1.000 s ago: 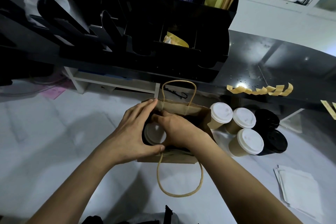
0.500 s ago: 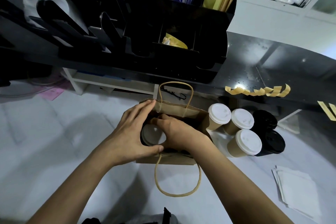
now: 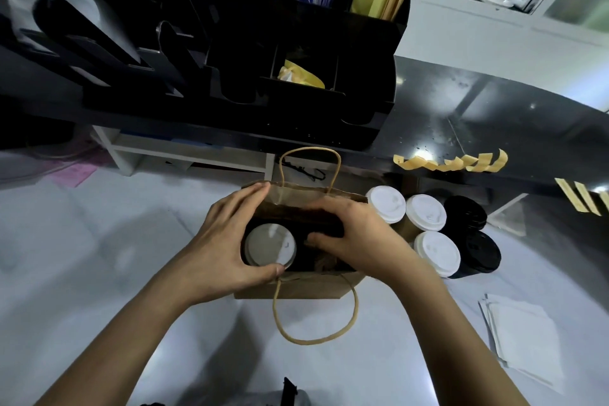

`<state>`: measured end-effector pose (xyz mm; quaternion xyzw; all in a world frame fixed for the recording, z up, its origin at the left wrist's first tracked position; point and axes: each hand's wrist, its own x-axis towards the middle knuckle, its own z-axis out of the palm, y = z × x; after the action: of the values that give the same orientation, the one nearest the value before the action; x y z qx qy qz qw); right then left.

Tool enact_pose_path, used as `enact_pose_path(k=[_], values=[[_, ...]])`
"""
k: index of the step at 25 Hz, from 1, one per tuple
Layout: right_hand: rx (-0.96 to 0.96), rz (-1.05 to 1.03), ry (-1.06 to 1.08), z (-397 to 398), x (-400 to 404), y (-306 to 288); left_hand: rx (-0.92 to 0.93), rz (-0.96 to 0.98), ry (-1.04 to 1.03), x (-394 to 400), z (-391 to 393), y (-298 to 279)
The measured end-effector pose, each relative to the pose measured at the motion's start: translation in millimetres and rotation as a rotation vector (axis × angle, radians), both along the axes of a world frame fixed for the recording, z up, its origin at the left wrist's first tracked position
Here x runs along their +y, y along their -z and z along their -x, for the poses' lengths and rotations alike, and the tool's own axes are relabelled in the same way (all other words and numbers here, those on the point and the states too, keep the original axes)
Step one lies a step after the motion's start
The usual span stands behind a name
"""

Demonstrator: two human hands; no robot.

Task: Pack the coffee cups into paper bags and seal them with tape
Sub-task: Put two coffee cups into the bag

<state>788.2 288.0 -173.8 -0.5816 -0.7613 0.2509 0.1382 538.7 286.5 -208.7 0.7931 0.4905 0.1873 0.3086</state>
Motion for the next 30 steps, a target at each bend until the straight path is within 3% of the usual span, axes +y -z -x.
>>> enact_pose_path(k=[7,12,22,30], values=[[0.212,-0.169,0.238,-39,-13,-11,0.004,-0.003,-0.015,2,0,2],[0.22,-0.229,0.383,-58,-13,-11,0.005,-0.02,-0.012,1,0,2],[0.042,-0.147,0.587,-90,12,43,0.028,-0.017,-0.019,3,-2,-1],[-0.304,-0.18,0.572,-103,44,77,0.031,-0.001,-0.013,1,-3,-3]])
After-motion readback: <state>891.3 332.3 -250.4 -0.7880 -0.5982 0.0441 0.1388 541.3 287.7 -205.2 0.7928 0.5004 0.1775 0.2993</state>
